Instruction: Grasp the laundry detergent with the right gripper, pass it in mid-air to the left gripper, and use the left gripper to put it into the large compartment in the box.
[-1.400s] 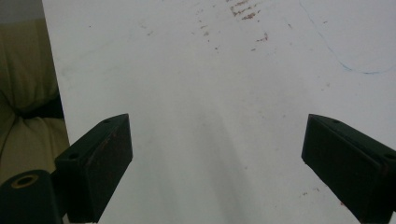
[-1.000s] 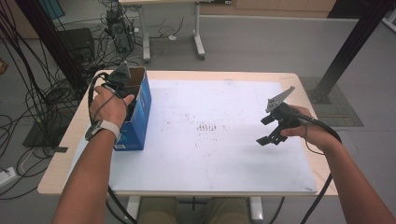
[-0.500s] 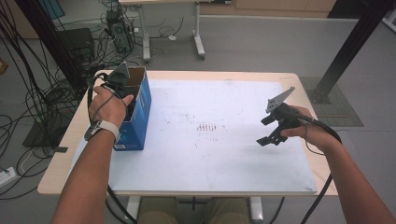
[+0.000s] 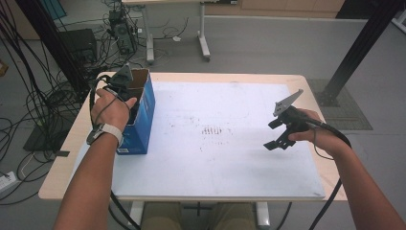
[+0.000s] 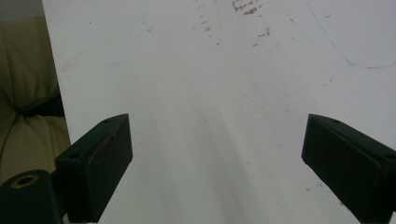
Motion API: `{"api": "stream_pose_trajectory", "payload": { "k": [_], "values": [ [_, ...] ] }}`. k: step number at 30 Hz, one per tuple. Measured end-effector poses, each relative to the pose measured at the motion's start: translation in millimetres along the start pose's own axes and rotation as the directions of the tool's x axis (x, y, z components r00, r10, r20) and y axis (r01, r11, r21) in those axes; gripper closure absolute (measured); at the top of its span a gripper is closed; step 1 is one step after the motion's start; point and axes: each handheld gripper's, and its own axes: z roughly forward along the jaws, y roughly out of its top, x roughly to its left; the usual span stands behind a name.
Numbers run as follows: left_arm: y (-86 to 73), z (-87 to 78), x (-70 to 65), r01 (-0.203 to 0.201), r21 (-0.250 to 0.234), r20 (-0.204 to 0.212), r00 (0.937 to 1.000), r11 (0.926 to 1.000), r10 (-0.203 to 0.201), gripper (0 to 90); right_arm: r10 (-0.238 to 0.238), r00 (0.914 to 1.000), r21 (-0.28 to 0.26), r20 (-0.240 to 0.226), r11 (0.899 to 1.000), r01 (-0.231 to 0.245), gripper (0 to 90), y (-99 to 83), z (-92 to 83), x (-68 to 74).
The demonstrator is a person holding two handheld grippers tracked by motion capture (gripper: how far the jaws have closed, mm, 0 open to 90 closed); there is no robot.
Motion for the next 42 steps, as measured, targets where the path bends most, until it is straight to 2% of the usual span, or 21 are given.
{"api": "stream_pose_trajectory", "payload": {
  "k": [42],
  "values": [
    [-1.3, 0.1, 1.1, 0.008, 0.000, 0.003, 1.0000, 1.0000, -0.008, 37.6, -0.006, 1.0000, -0.002, 0.001, 1.000, 0.006, 8.7, 3.0, 0.3, 0.6]
  ]
}}
